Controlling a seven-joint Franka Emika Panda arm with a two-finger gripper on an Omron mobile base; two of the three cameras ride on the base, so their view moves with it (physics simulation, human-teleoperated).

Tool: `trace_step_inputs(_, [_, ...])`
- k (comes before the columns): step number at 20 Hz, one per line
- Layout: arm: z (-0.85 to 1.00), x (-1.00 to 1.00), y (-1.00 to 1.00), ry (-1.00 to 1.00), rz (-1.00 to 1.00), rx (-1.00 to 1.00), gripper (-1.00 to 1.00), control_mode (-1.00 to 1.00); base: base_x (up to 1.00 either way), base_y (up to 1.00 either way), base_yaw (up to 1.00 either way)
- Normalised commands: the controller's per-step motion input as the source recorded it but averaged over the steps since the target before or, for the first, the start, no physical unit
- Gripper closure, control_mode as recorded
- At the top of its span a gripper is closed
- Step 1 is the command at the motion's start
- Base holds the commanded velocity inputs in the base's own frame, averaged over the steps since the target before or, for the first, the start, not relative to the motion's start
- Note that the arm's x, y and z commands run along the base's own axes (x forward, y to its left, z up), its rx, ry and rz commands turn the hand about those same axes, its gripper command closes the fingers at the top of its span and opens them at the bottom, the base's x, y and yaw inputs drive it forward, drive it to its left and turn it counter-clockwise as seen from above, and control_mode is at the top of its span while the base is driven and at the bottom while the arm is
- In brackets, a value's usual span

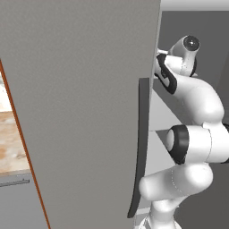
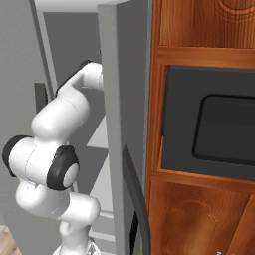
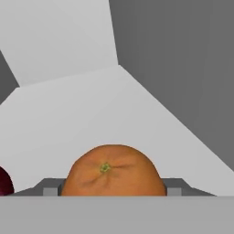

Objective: Take the pear, tangerine, and lime from the freezer and place them in the bowl on the counter.

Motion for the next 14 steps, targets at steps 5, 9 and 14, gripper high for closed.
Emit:
trace_step_inputs(5, [-0.08, 0.00, 0.00, 0.00, 0.00, 0.00, 1.00, -1.00, 0.00, 0.00, 0.00])
trace_step_inputs(9, [0.04, -0.49, 0.00, 0.00, 0.00, 0.00, 1.00, -1.00, 0.00, 0.00, 0.00])
trace_step_inputs(14, [0.18, -0.64, 0.06, 0.00, 0.00, 0.00, 1.00, -1.00, 0.00, 0.00, 0.00])
